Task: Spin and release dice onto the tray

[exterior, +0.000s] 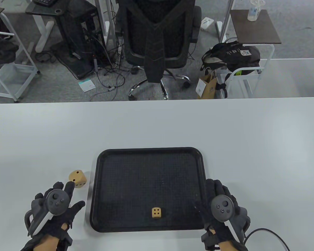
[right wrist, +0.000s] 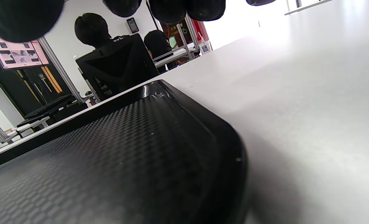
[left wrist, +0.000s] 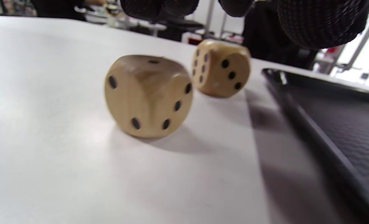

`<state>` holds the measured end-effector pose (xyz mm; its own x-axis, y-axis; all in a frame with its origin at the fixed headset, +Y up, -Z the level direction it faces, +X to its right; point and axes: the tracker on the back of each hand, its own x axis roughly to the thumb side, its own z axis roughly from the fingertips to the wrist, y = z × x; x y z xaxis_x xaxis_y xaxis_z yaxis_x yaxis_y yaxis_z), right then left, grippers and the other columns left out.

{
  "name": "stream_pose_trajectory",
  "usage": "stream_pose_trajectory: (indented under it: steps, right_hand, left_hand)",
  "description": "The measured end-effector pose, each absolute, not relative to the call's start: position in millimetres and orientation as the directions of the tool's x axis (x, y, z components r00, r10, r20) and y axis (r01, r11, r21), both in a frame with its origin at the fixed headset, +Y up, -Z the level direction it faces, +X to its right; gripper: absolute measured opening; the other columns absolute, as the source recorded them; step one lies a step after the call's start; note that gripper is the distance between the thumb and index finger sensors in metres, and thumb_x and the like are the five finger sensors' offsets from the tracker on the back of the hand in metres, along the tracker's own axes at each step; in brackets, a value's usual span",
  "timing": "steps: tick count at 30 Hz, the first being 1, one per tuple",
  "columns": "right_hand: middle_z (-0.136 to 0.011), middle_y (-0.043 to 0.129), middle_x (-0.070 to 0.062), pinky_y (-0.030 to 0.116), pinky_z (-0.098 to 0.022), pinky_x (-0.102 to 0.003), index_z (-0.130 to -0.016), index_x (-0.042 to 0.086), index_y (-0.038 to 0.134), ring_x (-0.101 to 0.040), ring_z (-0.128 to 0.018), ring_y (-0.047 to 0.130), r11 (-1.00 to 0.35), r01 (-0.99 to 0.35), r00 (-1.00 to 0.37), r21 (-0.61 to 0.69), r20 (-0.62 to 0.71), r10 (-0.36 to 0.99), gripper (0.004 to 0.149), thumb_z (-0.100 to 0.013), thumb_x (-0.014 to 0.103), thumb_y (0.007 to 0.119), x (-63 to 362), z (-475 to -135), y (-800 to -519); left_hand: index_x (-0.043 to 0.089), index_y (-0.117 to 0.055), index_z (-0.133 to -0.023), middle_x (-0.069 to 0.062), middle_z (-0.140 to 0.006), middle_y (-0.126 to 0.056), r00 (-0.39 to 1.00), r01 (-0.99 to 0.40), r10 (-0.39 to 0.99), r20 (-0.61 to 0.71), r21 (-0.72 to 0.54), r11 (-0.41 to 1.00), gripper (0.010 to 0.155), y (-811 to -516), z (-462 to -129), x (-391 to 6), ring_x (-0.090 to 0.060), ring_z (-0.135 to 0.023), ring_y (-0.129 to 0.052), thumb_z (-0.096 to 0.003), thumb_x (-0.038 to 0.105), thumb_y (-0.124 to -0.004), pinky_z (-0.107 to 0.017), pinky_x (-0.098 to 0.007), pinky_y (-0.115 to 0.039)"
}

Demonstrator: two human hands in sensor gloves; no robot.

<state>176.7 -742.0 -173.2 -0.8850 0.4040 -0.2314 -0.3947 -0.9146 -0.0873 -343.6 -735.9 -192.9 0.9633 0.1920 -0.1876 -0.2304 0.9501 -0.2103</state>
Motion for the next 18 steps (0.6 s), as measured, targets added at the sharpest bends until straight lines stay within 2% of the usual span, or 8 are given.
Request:
stream_pose_trajectory:
  steps: [6,10,14,18]
  right_hand:
    - [-0.116,0.038,0.002,0.041,-0.079,-0.06,-0.106,0.039,0.038,-0.029,-0.108,0.045,-0.917,-0.394,-0.884,-0.07,-0.245,0.398,0.084,-0.033,0.065,0.07,178.4,-172.8,-740.8]
    - [-0.116,0.039,0.002,0.042,-0.079,-0.06,-0.106,0.039,0.039,-0.029,-0.108,0.045,-0.915,-0.398,-0.882,-0.065,-0.248,0.401,0.084,-0.033,0.065,0.07,179.7,-173.0,-741.2]
    - [-0.115,0.039,0.002,0.042,-0.079,-0.06,-0.106,0.039,0.039,-0.03,-0.107,0.046,-0.914,-0.401,-0.883,-0.058,-0.243,0.402,0.084,-0.033,0.065,0.07,180.0,-173.2,-741.3]
    - [-0.115,0.039,0.002,0.042,-0.079,-0.06,-0.106,0.039,0.039,-0.03,-0.107,0.046,-0.913,-0.404,-0.883,-0.057,-0.238,0.405,0.084,-0.033,0.065,0.07,180.6,-173.2,-741.3]
  left_hand:
    - [0.03,-0.044,-0.107,-0.017,-0.114,-0.044,0.958,-0.174,0.091,-0.273,-0.296,0.939,0.082,-747.3,-195.1,-349.9,-0.048,-0.102,-0.057,-0.0391,0.062,-0.076,-0.077,-0.071,-0.029]
    - [0.026,-0.049,-0.106,-0.016,-0.11,-0.056,0.943,-0.155,0.036,-0.332,-0.34,0.928,0.08,-754.3,-197.0,-353.2,-0.046,-0.097,-0.067,-0.0395,0.058,-0.08,-0.076,-0.069,-0.037]
    - [0.024,-0.056,-0.103,-0.013,-0.101,-0.071,0.938,-0.134,0.015,-0.347,-0.321,0.938,0.073,-756.3,-198.4,-352.5,-0.042,-0.086,-0.082,-0.041,0.05,-0.084,-0.074,-0.066,-0.049]
    - [0.024,-0.059,-0.102,-0.015,-0.1,-0.073,0.945,-0.132,0.026,-0.325,-0.307,0.943,0.071,-756.3,-198.7,-351.2,-0.042,-0.084,-0.084,-0.0407,0.048,-0.086,-0.074,-0.066,-0.051]
